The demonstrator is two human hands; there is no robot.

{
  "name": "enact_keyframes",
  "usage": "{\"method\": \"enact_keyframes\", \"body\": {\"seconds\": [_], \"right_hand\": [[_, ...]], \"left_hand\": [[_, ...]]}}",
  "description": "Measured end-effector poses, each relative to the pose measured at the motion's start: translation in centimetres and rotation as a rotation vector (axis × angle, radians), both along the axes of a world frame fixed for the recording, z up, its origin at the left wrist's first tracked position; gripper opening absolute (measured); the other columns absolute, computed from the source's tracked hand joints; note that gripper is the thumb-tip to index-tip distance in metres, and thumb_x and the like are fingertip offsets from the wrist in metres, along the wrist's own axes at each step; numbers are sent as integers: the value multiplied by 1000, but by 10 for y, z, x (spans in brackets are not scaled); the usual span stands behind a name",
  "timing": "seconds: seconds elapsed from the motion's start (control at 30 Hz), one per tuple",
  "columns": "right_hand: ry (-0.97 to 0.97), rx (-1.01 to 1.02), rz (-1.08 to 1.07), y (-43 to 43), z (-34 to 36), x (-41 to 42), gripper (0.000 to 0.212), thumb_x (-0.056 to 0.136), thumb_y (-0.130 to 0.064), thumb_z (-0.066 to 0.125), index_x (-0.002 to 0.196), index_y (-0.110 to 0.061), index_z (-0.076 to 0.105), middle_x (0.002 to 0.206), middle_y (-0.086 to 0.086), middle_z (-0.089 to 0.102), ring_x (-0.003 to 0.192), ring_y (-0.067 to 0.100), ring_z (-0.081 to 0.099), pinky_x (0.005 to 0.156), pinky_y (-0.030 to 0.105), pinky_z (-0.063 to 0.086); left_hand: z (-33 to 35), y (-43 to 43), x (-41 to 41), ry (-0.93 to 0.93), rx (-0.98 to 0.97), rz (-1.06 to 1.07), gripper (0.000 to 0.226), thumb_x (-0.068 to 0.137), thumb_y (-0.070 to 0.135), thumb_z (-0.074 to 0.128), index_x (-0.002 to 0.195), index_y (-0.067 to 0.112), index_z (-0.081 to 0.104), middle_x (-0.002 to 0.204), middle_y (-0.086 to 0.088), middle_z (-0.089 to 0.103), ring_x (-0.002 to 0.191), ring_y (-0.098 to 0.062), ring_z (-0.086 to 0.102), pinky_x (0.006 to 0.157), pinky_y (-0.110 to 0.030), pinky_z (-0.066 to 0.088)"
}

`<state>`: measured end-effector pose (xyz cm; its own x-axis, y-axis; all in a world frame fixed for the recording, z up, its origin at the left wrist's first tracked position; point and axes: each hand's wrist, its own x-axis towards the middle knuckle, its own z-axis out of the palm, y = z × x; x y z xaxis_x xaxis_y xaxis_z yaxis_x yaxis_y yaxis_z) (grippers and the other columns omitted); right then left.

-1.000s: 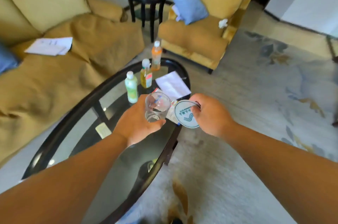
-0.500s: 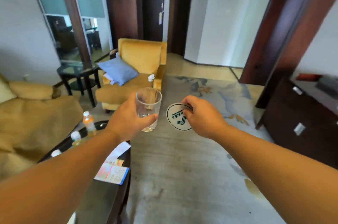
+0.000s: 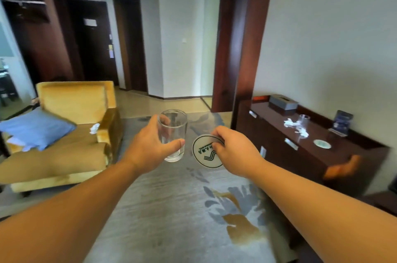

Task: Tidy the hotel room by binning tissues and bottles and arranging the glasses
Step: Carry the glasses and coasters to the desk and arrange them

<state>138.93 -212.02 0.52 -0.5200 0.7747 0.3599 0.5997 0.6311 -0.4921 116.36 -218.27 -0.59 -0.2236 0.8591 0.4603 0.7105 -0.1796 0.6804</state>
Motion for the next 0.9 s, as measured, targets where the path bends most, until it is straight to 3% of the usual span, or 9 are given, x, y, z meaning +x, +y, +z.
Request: {"method": "enact_keyframes", "body": {"seconds": [0.13,0.43,0.53,0.63,0.9], "right_hand": [[7,16,-103,41,-1,51,2,93,-21,52,94,-21,54,88,-1,64,82,20,58,71,41,49],[2,13,-331,153,-15,120,6,92,-23,52,95,-28,53,92,-7,66,83,12,59,63,26,47],[23,22,-419,197,-13,132,7,92,-23,52,96,-28,54,93,-7,65,84,13,60,68,28,49],[41,26,-507,240,-4,143,8,93,-24,51,95,-31,51,89,-10,61,79,12,60,63,26,49],[103,-25,-650,345,-10,184,11,94,-24,50,102,-30,53,94,-10,62,86,12,62,66,31,57]], "left_hand": [[0,58,49,-7,-27,-118,52,56,66,66,96,42,42,88,15,64,74,-1,57,60,-24,38],[-15,220,116,-58,-44,-355,51,60,56,72,98,39,44,92,14,65,85,-6,61,76,-34,50],[-15,281,135,-53,-38,-438,55,59,56,72,102,35,45,90,16,64,82,4,59,73,-28,46],[-7,340,153,-65,-39,-502,59,54,61,70,102,38,45,93,16,65,84,11,57,73,-21,42],[-10,481,200,-61,-28,-596,53,56,66,70,98,46,44,89,15,67,90,0,62,82,-31,47]]}}
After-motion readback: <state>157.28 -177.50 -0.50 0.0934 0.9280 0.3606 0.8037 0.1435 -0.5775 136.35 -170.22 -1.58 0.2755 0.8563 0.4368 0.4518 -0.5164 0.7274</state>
